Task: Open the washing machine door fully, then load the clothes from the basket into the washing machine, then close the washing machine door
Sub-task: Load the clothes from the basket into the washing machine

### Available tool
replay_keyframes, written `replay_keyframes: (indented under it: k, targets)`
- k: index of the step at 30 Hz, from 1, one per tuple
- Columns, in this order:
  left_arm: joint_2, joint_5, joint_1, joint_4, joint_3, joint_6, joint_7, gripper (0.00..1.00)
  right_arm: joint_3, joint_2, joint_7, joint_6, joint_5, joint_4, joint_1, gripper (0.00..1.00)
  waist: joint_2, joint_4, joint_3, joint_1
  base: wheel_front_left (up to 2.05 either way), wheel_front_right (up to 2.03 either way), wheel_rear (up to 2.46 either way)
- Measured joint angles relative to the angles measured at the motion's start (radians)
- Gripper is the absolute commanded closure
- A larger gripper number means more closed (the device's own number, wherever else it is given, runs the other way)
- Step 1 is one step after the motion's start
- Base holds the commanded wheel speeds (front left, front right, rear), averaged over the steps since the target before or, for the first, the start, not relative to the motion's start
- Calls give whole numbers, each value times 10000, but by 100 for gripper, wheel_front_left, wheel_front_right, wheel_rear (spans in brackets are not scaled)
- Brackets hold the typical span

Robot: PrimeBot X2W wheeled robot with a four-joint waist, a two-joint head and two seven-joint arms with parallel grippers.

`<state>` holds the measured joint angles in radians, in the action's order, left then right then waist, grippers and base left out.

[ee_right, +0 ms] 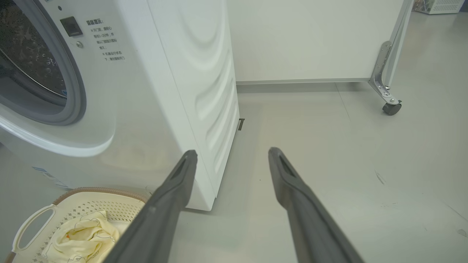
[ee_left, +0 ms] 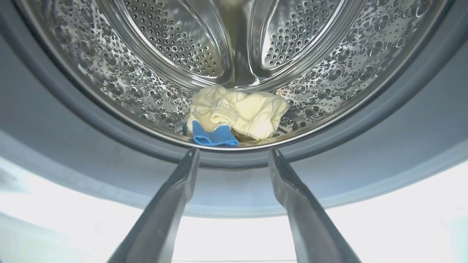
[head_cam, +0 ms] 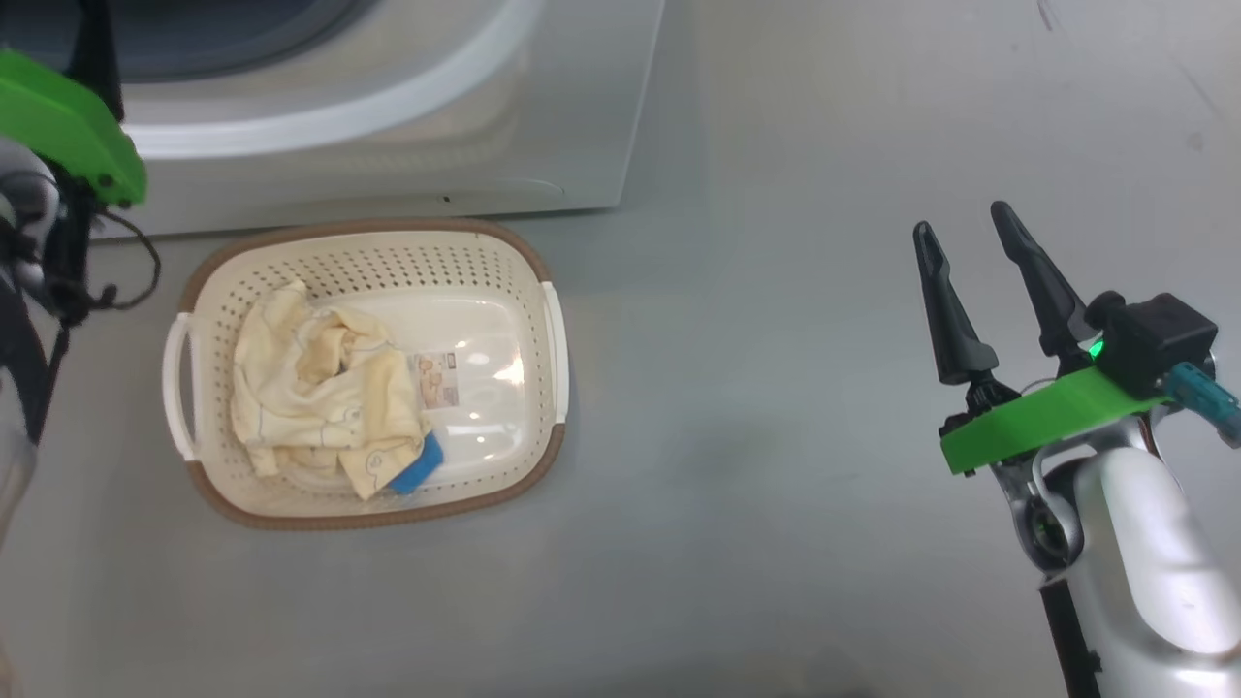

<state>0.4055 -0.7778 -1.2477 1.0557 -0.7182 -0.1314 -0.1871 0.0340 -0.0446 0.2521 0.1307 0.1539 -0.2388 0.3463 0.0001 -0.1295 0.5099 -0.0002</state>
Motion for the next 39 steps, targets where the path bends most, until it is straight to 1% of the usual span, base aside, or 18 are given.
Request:
replay_keyframes:
  k: [2,9,14,17,24,30,34,39]
  targets:
    - [4,-428,858,-364,-174,0,-196,0,-119,0,0,0,-86,-65,-275,0,0,291,-511,0,0,0,0]
    - [6,-1070,2526,-1181,-433,0,-512,0,-355,0,0,0,-320,-161,-852,0,0,911,-1691,0,0,0,0]
    - [17,-1106,3631,-1636,-449,2,-604,0,-466,0,0,0,-408,-267,-1290,0,0,1302,-2461,0,0,0,0]
    - [23,-965,4075,-1992,-251,104,-604,0,-512,0,0,0,-408,-276,-1456,0,0,1442,-2742,0,0,0,0]
    - [21,-174,5947,-3822,871,736,-606,0,-529,0,0,0,-408,-314,-1987,0,0,1814,-3586,0,0,0,0]
    - [-25,460,7738,-5463,1973,1221,-606,0,-499,0,0,0,-349,-309,-2202,0,0,1885,-4012,0,0,0,0]
    - [-265,1076,8642,-6422,2600,1331,-608,0,-516,0,0,0,-303,-245,-2297,0,0,1900,-4223,0,0,0,0]
    - [-612,1822,9582,-6953,3216,1407,-608,0,-502,0,0,0,-242,-244,-2641,0,0,1872,-4442,0,0,0,0]
